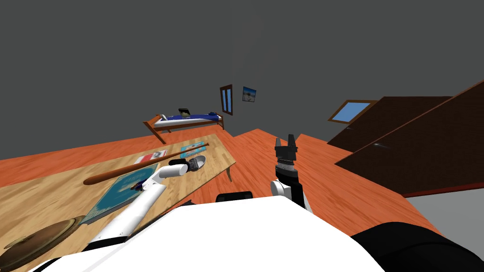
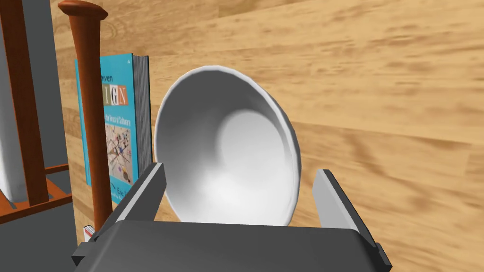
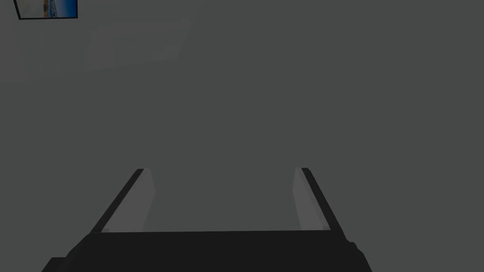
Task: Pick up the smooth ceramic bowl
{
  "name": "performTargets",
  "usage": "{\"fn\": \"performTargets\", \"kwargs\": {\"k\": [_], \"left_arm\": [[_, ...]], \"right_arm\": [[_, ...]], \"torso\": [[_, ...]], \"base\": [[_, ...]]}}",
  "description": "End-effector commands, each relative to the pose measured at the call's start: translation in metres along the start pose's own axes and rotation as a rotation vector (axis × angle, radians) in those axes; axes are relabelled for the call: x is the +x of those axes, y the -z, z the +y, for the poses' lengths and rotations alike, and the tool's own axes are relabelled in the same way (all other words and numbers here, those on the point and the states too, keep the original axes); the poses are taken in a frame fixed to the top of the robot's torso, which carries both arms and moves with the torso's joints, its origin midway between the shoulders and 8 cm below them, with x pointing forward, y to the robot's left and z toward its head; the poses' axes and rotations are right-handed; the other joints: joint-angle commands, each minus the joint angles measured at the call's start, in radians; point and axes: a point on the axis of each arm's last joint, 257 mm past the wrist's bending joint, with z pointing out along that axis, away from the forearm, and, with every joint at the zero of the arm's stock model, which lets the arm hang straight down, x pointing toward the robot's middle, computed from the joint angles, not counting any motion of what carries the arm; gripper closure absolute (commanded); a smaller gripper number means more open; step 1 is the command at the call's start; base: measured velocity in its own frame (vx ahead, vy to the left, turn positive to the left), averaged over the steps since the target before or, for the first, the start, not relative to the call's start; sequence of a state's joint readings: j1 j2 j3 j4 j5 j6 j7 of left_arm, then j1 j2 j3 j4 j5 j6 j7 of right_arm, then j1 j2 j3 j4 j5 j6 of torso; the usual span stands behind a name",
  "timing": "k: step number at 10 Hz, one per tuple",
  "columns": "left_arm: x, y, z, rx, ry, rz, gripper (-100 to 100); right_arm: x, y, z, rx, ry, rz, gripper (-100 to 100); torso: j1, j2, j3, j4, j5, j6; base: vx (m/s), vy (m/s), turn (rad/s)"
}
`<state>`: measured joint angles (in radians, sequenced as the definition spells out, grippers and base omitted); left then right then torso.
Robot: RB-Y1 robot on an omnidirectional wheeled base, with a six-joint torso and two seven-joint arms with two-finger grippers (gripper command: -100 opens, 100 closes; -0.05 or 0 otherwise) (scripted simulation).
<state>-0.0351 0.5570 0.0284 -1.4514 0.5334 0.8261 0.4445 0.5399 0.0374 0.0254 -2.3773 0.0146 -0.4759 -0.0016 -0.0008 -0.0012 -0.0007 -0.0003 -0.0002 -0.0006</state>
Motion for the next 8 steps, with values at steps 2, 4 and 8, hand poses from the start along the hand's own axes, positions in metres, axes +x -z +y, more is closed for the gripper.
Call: {"fn": "performTargets", "kwargs": {"k": [2,4,8], "left_arm": [[-0.015,-0.001,0.009,-0.057,0.035,-0.033,-100],[-0.031,-0.002,0.02,-0.116,0.074,-0.069,-100],[-0.06,-0.002,0.054,-0.229,0.14,-0.135,-100]], "right_arm": [[0.0,0.0,0.0,0.0,0.0,0.0,0],[0.0,0.0,0.0,0.0,0.0,0.0,0],[0.0,0.0,0.0,0.0,0.0,0.0,0]], "torso": [[0.0,0.0,0.0,0.0,0.0,0.0],[0.0,0.0,0.0,0.0,0.0,0.0],[0.0,-0.001,0.0,0.0,0.0,0.0]], "base": [[0.024,-0.014,-0.046],[0.027,-0.008,-0.044],[0.031,-0.01,-0.045]]}}
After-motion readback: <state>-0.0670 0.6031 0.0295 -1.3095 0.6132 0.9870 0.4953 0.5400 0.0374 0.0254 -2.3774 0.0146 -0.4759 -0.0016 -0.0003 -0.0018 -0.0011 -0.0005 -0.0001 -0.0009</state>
